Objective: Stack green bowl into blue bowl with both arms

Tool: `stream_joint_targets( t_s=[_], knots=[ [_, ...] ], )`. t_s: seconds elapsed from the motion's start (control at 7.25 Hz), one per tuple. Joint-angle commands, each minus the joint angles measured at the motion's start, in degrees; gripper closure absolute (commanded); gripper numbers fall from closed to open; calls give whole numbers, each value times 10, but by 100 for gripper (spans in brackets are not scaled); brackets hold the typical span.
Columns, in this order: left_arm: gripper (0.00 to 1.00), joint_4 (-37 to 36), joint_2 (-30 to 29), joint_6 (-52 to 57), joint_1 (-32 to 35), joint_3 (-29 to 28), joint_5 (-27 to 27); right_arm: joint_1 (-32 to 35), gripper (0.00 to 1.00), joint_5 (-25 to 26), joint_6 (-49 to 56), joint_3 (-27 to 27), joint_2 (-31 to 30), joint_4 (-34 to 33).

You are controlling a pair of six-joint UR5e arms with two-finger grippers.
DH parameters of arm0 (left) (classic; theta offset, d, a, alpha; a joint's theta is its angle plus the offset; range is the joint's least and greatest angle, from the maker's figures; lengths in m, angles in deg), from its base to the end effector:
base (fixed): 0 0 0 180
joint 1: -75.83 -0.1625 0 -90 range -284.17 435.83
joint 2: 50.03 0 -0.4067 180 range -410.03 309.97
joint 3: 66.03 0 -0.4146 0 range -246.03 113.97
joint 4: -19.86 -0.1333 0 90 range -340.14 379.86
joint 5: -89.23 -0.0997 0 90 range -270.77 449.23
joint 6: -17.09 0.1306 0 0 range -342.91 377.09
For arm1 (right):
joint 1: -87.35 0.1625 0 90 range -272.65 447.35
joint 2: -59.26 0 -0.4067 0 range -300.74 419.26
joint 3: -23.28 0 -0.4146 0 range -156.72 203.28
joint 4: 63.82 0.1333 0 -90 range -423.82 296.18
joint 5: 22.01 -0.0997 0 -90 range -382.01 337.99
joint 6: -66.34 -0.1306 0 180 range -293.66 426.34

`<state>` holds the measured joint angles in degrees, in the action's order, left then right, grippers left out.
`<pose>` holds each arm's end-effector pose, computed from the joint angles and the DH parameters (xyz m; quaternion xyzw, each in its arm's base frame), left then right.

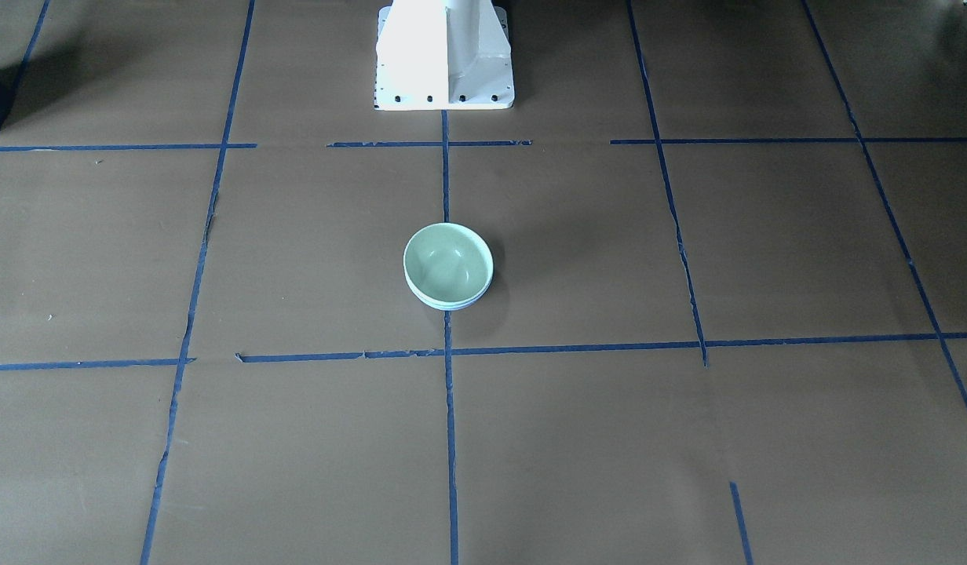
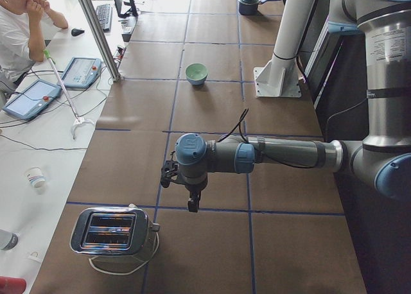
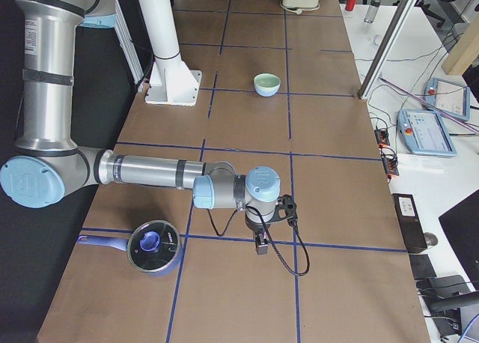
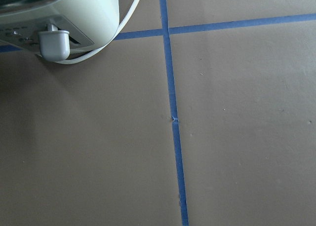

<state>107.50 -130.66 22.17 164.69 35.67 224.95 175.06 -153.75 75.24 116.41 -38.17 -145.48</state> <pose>-0.0309 -0.4484 0.6382 0.0131 0.3883 0.0499 0.9201 0.0276 -0.4686 0.6871 0.0534 -0.3535 -0.1035 0.9281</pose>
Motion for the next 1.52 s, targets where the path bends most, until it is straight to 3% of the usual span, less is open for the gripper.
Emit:
stream_joint_targets(
  t_s=[0.0,1.38],
  knots=[
    [0,-1,0,-1,0,-8,0,0,0,-1,-1,-2,-2,11],
    [0,1,-4,-1,0,-6,1,0,0,-40,-4,-7,-3,11]
  ],
)
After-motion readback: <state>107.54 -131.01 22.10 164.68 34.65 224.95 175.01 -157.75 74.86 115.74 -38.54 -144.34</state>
